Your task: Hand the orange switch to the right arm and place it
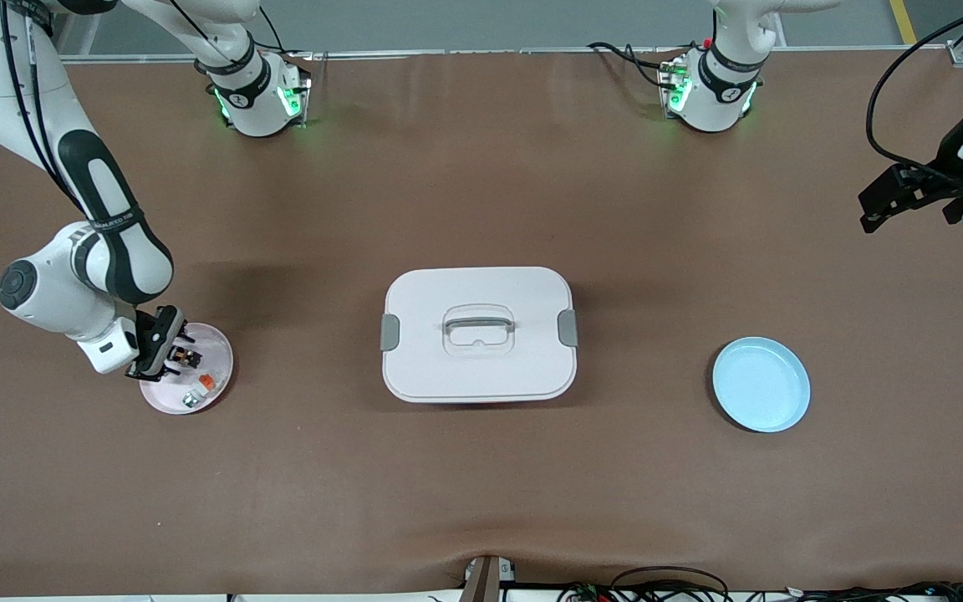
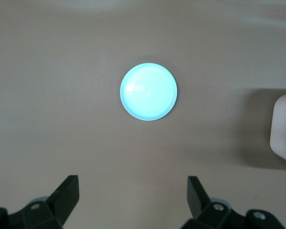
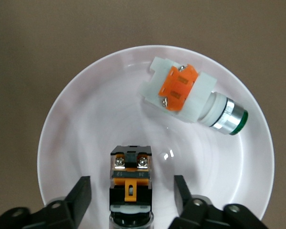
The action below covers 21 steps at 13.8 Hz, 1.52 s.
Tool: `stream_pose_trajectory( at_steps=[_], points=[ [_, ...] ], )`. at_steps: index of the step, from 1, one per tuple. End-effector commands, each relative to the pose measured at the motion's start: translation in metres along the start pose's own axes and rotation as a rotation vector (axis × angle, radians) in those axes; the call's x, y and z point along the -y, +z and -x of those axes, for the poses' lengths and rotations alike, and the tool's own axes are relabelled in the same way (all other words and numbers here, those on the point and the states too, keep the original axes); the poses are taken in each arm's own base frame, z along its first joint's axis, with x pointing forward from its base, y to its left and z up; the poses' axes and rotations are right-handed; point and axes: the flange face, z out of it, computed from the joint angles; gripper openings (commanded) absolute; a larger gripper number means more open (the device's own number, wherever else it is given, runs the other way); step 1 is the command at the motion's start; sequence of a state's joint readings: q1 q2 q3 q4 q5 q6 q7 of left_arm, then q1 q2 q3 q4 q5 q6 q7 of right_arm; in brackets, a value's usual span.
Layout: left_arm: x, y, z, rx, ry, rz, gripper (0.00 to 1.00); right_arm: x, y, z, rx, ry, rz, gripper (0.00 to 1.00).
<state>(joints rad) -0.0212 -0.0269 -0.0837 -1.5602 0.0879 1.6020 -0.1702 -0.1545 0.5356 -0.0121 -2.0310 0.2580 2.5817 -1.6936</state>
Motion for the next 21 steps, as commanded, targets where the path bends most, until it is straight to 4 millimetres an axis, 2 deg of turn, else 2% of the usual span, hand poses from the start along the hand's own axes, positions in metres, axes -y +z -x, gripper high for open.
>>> stream_pose_trajectory(
  at_steps=[1, 7, 9, 11, 13, 16, 19, 20, 21],
  points=[
    [0.005, -0.007, 0.008, 0.008, 0.016, 0.011, 1.0, -0.008, -0.018, -0.006, -0.039, -0.001, -0.031, 1.0],
    [0.005, -0.007, 0.009, 0.016, 0.016, 0.01, 1.0, -0.031, -0.077, -0.022, -0.067, 0.102, -0.127, 1.0],
    [0.004, -0.008, 0.008, 0.011, 0.011, 0.011, 1.0, -0.04, -0.094, -0.018, -0.066, 0.193, -0.139, 1.0],
    [0.004, -0.008, 0.008, 0.013, 0.014, 0.011, 1.0, -0.045, -0.126, -0.012, -0.024, 0.329, -0.143, 1.0],
    [0.004, -0.007, 0.009, 0.014, 0.012, 0.01, 1.0, -0.045, -0.161, -0.015, 0.043, 0.498, -0.122, 1.0],
    [0.004, -0.008, 0.008, 0.013, 0.018, 0.011, 1.0, -0.053, -0.209, -0.039, 0.123, 0.711, -0.091, 1.0],
    [0.004, -0.007, 0.008, 0.014, 0.013, 0.011, 1.0, -0.048, -0.25, -0.066, 0.199, 0.948, -0.036, 1.0],
    [0.004, -0.008, 0.008, 0.013, 0.01, 0.011, 1.0, -0.043, -0.262, -0.083, 0.234, 0.983, -0.002, 1.0],
    [0.004, -0.008, 0.008, 0.013, 0.012, 0.011, 1.0, -0.045, -0.285, -0.089, 0.249, 1.02, 0.054, 1.0]
  ],
)
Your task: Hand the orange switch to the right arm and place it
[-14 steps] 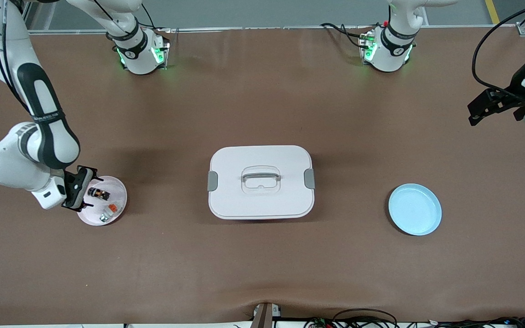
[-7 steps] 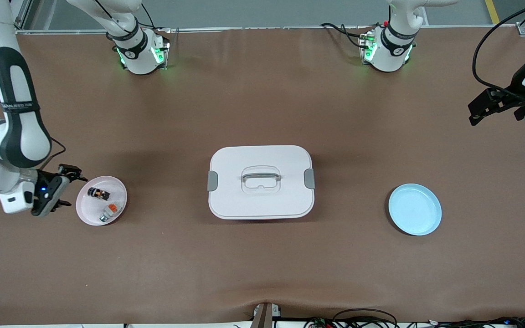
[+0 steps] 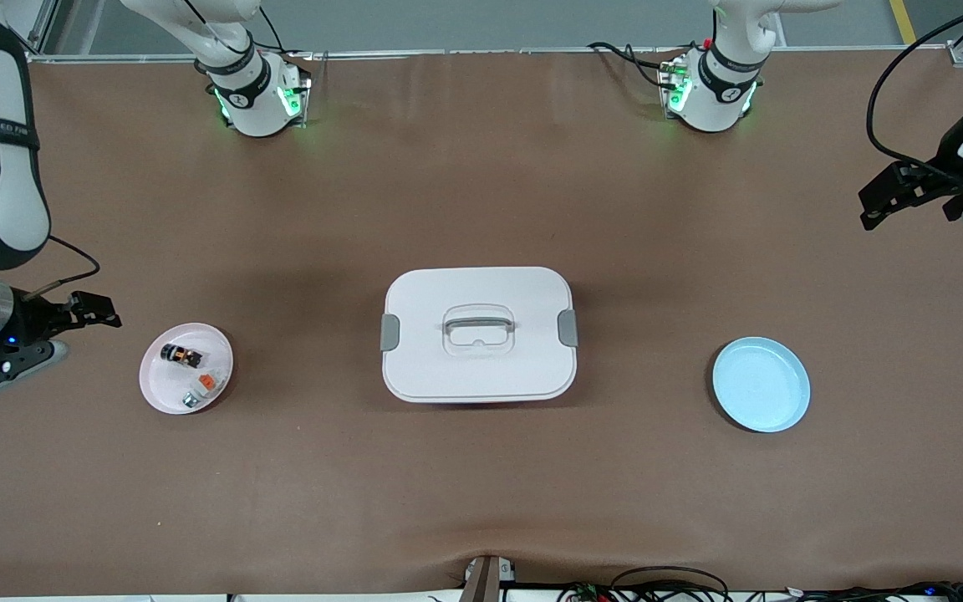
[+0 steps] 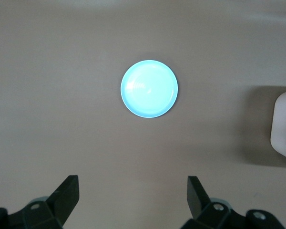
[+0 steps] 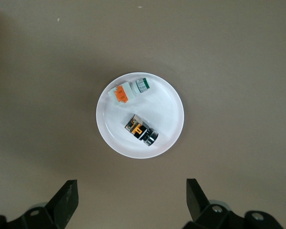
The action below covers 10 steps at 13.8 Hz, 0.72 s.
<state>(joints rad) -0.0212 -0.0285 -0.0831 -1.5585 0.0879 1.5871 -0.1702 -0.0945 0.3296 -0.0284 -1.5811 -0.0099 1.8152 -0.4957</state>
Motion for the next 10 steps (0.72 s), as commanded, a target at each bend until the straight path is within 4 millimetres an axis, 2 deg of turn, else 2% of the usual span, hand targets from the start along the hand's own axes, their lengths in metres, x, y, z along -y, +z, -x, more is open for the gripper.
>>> stream_pose_trajectory(
  at_steps=[1, 4, 5, 8, 10],
  points=[
    [0.003, -0.008, 0.007, 0.001, 0.017, 0.013, 1.0, 0.014, -0.05, -0.001, -0.007, 0.159, 0.084, 1.0],
    [0.003, -0.007, 0.007, 0.003, 0.013, 0.012, 1.0, 0.021, -0.097, -0.007, -0.079, 0.409, 0.101, 1.0],
    [0.003, -0.007, 0.007, 0.003, 0.014, 0.012, 1.0, 0.027, -0.107, -0.008, -0.099, 0.43, 0.107, 1.0],
    [0.004, -0.009, 0.008, 0.0, 0.017, 0.013, 1.0, 0.034, -0.116, 0.004, -0.054, 0.437, 0.014, 1.0],
    [0.004, -0.008, 0.009, 0.012, 0.014, 0.011, 1.0, 0.04, -0.142, 0.015, -0.096, 0.451, 0.008, 1.0]
  ],
)
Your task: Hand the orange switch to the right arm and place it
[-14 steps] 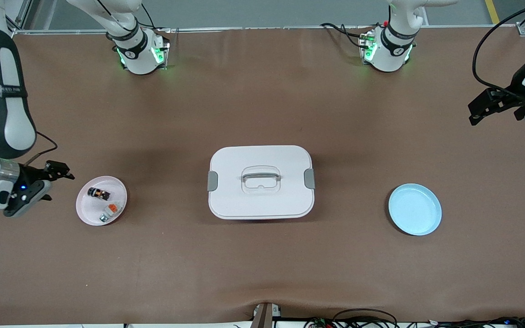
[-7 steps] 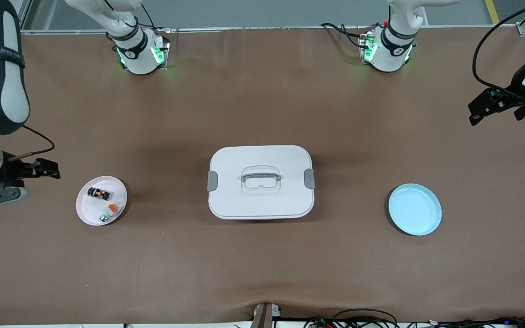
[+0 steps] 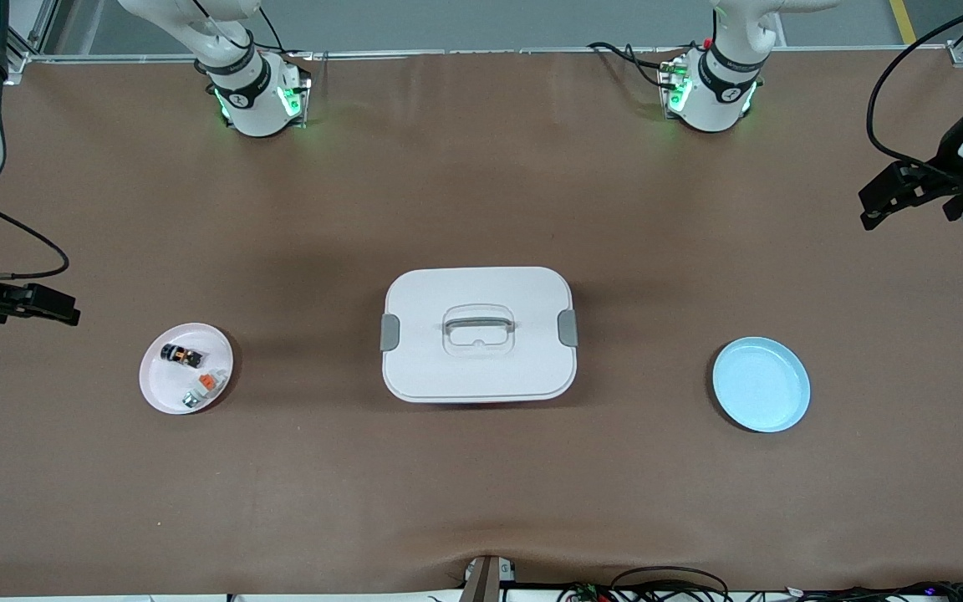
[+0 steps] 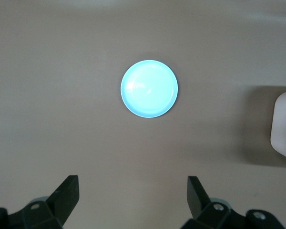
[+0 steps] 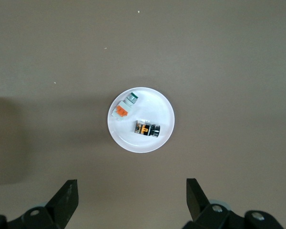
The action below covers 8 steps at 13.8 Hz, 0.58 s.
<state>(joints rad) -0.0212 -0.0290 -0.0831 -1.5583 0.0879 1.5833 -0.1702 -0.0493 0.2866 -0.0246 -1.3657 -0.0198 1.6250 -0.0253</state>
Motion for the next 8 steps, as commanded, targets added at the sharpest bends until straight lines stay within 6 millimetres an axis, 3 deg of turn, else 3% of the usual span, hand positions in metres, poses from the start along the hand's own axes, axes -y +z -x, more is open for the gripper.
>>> stream_pose_trajectory(
  at_steps=[1, 5, 6, 7, 8],
  points=[
    [0.004, -0.008, 0.009, 0.009, 0.014, 0.011, 1.0, 0.0, -0.033, 0.016, -0.034, 0.025, -0.021, 1.0],
    [0.004, -0.009, 0.008, 0.007, 0.018, 0.01, 1.0, -0.009, -0.037, 0.016, -0.039, 0.034, -0.012, 1.0],
    [0.004, -0.009, 0.008, 0.007, 0.017, 0.01, 1.0, -0.015, -0.046, 0.023, -0.039, 0.049, -0.015, 1.0],
    [0.003, -0.009, 0.009, 0.007, 0.018, 0.009, 1.0, -0.022, -0.069, 0.034, -0.056, 0.087, -0.016, 1.0],
    [0.003, -0.009, 0.009, 0.007, 0.018, 0.009, 1.0, -0.022, -0.073, 0.036, -0.054, 0.131, -0.015, 1.0]
  ],
)
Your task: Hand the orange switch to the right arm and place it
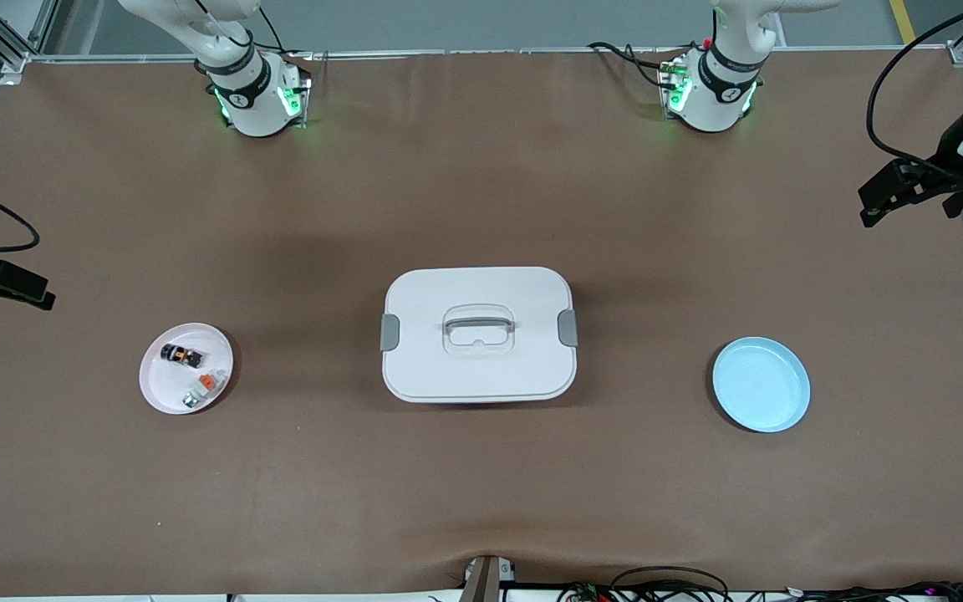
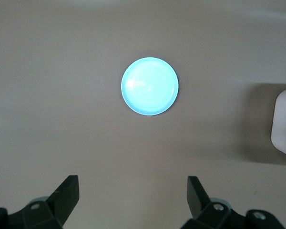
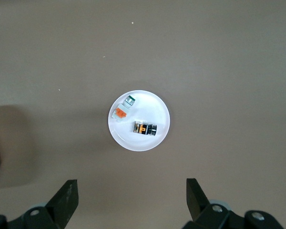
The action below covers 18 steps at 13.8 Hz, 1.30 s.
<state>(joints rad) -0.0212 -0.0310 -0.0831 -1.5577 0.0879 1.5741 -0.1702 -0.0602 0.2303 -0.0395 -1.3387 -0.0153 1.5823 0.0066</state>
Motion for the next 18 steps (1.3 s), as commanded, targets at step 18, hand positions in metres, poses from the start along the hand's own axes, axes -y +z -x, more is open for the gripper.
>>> stream_pose_trajectory(
  at_steps=[18],
  points=[
    [-0.032, -0.009, 0.02, 0.042, 0.069, 0.004, 1.0, 0.009, -0.035, 0.084, -0.051, 0.054, -0.031, 1.0]
  ],
)
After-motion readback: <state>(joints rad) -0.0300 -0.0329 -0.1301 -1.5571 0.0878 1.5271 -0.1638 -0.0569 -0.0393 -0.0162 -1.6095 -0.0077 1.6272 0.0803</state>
